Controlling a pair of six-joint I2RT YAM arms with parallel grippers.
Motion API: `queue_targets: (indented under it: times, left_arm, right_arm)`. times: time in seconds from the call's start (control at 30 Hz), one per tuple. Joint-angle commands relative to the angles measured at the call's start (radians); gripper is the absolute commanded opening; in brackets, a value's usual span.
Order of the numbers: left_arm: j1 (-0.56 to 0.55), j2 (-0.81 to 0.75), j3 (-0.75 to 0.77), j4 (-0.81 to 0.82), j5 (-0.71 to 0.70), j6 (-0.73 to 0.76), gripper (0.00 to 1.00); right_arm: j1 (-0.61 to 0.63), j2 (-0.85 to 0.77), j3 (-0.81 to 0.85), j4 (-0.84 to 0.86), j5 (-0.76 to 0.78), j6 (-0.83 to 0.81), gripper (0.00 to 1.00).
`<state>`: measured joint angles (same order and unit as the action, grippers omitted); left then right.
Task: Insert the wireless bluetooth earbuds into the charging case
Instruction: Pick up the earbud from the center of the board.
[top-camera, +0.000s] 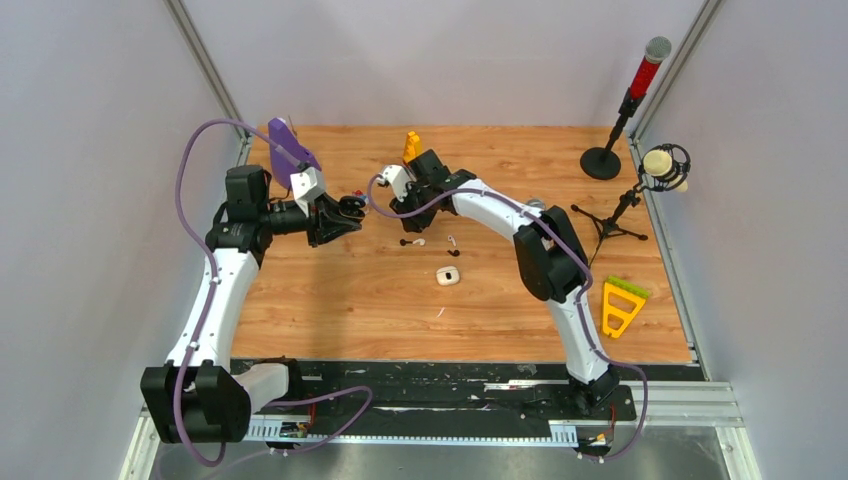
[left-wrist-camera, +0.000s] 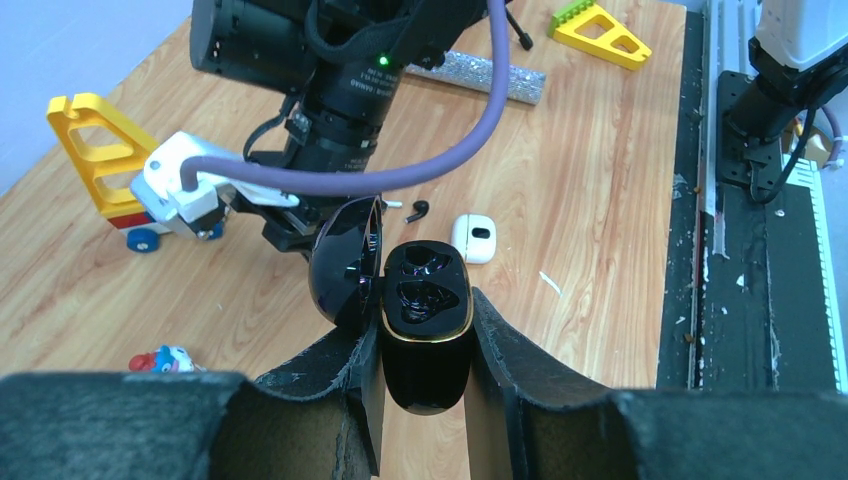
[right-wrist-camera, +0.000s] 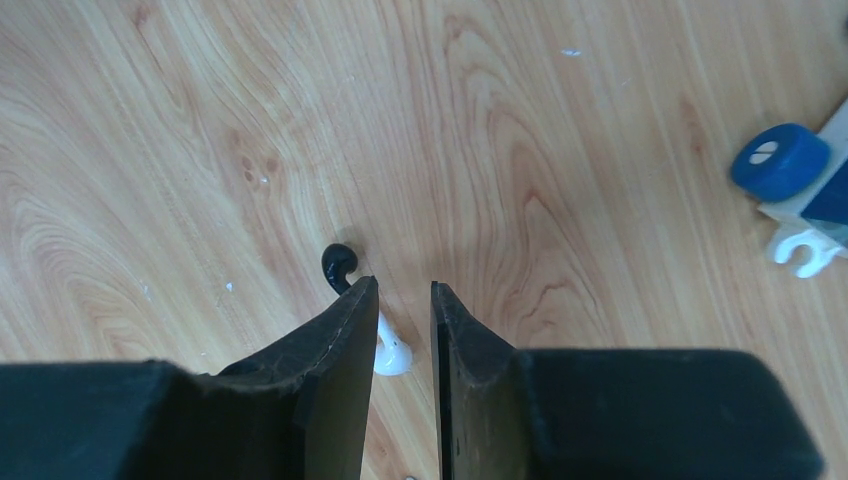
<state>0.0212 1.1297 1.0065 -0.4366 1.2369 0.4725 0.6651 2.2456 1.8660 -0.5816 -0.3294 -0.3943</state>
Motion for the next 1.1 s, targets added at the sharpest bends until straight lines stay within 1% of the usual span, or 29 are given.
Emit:
queue_targets:
  times: [0.0, 0.1, 0.5, 0.87, 1.07]
  left_arm:
    - [0.006, -0.010, -0.005, 0.037, 0.014, -0.018, 0.09]
    - [0.006, -0.014, -0.008, 0.040, 0.013, -0.020, 0.09]
    - [0.006, -0.015, -0.012, 0.054, 0.012, -0.030, 0.09]
    - [0.006, -0.015, -0.013, 0.056, 0.012, -0.032, 0.09]
    - [0.006, -0.015, -0.015, 0.058, 0.013, -0.032, 0.09]
  right_arm:
    - [0.012, 0.035, 0.022, 0.012, -0.001, -0.009, 0.27]
    - [0.021, 0.043, 0.006, 0.012, 0.016, -0.024, 0.27]
    - [0.051, 0.012, -0.072, 0.008, -0.001, -0.058, 0.27]
    - [0.070, 0.044, -0.002, 0.009, 0.007, -0.035, 0.27]
    - [0.068, 0.059, -0.002, 0.033, 0.033, -0.025, 0.27]
